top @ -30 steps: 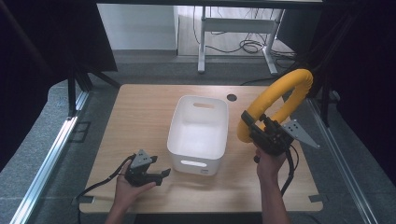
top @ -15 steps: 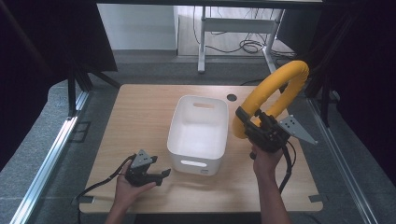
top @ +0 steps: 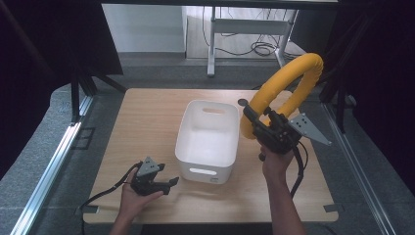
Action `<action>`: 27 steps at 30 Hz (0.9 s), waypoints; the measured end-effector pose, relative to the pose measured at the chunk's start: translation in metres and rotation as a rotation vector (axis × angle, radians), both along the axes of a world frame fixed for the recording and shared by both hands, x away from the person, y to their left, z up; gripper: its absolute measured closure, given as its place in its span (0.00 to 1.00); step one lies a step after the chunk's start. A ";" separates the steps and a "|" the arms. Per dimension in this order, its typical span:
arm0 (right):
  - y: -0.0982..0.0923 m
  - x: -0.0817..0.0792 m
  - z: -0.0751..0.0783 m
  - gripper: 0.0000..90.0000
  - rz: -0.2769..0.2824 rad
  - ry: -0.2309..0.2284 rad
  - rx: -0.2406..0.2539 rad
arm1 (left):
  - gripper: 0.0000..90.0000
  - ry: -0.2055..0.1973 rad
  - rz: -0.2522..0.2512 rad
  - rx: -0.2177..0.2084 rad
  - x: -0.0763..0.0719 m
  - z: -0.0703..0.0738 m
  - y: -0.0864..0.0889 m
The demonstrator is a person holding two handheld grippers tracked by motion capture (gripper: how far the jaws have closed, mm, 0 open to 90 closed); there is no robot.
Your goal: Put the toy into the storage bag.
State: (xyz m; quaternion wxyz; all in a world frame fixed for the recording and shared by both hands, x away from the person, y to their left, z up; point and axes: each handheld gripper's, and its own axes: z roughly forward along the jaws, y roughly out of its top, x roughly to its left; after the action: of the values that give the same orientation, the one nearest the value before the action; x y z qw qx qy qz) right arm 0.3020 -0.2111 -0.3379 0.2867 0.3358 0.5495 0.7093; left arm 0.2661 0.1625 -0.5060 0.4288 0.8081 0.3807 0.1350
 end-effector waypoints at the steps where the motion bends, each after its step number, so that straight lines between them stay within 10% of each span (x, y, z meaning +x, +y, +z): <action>1: 0.002 0.001 0.000 0.54 0.004 -0.003 0.006 | 0.28 -0.001 -0.001 0.002 0.000 0.000 0.000; 27: 0.049 0.013 0.011 0.54 0.090 -0.007 -0.007 | 0.28 0.000 -0.003 0.009 0.000 0.000 0.000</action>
State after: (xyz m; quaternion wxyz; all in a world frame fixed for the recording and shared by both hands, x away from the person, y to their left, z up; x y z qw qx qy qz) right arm 0.3154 -0.1617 -0.3264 0.2577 0.3073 0.5657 0.7206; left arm 0.2665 0.1629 -0.5064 0.4255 0.8105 0.3789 0.1359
